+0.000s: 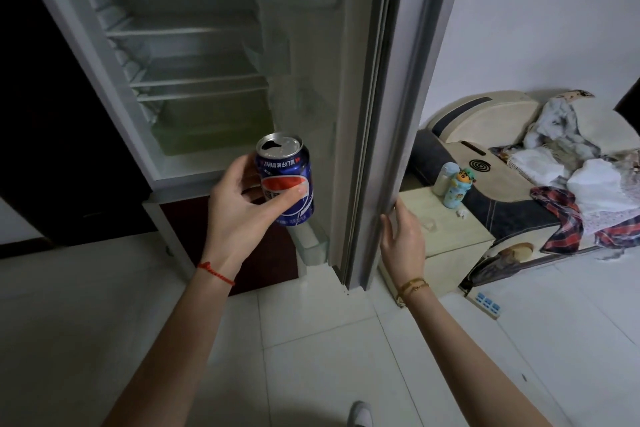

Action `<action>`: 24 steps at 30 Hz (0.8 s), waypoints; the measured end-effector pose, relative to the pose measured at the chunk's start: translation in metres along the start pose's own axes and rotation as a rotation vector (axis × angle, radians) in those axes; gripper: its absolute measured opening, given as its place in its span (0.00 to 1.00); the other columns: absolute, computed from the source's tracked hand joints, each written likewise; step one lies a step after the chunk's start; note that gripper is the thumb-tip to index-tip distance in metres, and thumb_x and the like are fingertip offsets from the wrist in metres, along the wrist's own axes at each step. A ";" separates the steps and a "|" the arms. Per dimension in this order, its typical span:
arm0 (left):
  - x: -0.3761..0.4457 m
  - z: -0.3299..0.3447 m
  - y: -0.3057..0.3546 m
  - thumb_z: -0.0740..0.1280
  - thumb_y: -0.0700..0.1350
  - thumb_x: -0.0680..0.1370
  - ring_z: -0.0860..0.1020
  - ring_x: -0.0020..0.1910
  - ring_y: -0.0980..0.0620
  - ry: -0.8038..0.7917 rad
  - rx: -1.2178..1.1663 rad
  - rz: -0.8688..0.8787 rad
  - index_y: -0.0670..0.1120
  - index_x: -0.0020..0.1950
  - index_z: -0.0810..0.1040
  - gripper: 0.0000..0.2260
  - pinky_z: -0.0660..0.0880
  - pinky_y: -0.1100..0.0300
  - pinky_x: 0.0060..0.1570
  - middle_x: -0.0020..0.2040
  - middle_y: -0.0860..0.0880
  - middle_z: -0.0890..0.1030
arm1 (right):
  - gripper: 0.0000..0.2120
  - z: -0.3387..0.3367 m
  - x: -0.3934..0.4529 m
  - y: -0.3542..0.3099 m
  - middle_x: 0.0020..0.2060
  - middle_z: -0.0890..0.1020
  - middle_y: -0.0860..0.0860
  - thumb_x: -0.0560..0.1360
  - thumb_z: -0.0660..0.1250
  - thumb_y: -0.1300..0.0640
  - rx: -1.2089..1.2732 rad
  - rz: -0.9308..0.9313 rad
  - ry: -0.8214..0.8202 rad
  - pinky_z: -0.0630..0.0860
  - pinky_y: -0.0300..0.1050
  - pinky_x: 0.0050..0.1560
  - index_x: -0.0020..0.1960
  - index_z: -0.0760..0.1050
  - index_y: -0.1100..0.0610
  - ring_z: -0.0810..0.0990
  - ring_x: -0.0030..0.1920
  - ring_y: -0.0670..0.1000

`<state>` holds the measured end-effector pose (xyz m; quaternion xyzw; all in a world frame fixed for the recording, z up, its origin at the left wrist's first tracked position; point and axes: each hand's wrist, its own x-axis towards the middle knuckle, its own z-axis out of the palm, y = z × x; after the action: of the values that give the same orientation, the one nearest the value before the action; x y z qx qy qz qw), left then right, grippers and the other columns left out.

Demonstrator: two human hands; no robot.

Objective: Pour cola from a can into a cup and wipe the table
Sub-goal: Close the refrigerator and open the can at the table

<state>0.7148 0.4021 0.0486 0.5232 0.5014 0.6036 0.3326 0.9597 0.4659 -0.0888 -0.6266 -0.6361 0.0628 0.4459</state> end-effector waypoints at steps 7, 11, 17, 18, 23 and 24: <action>-0.033 -0.070 -0.012 0.81 0.58 0.57 0.79 0.59 0.58 0.046 0.055 -0.058 0.54 0.65 0.75 0.38 0.78 0.60 0.56 0.59 0.57 0.81 | 0.29 0.027 -0.044 -0.059 0.73 0.68 0.49 0.80 0.60 0.50 0.029 -0.169 -0.022 0.65 0.39 0.68 0.78 0.53 0.47 0.68 0.70 0.45; -0.049 -0.106 -0.017 0.80 0.58 0.57 0.79 0.59 0.58 0.084 0.065 -0.079 0.57 0.63 0.75 0.36 0.78 0.60 0.57 0.59 0.58 0.81 | 0.33 0.052 -0.054 -0.089 0.77 0.58 0.46 0.80 0.59 0.47 0.022 -0.233 -0.069 0.62 0.41 0.71 0.79 0.47 0.48 0.61 0.73 0.41; -0.064 -0.153 -0.030 0.82 0.55 0.58 0.81 0.57 0.57 0.168 0.064 -0.095 0.60 0.60 0.77 0.31 0.79 0.61 0.54 0.57 0.59 0.82 | 0.34 0.088 -0.059 -0.131 0.78 0.56 0.47 0.79 0.62 0.46 0.005 -0.337 -0.127 0.54 0.42 0.76 0.79 0.50 0.53 0.53 0.77 0.44; -0.066 -0.160 -0.033 0.82 0.54 0.59 0.81 0.57 0.57 0.187 0.064 -0.098 0.57 0.62 0.77 0.33 0.79 0.61 0.53 0.57 0.58 0.82 | 0.34 0.093 -0.060 -0.138 0.78 0.57 0.48 0.79 0.63 0.46 0.011 -0.350 -0.132 0.54 0.42 0.76 0.79 0.51 0.54 0.53 0.78 0.45; -0.068 -0.191 -0.043 0.83 0.49 0.61 0.81 0.55 0.59 0.277 0.095 -0.110 0.54 0.64 0.76 0.33 0.78 0.69 0.48 0.57 0.56 0.82 | 0.35 0.122 -0.065 -0.172 0.77 0.59 0.50 0.77 0.65 0.46 0.025 -0.390 -0.168 0.58 0.51 0.77 0.78 0.55 0.56 0.53 0.78 0.51; -0.067 -0.197 -0.045 0.82 0.49 0.61 0.81 0.55 0.60 0.291 0.102 -0.113 0.55 0.63 0.76 0.32 0.77 0.70 0.47 0.56 0.57 0.82 | 0.35 0.129 -0.065 -0.178 0.77 0.59 0.51 0.77 0.65 0.46 0.027 -0.403 -0.174 0.59 0.53 0.76 0.78 0.55 0.56 0.54 0.78 0.52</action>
<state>0.5346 0.3020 -0.0041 0.4174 0.6029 0.6271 0.2626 0.7324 0.4352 -0.0835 -0.4729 -0.7837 0.0345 0.4013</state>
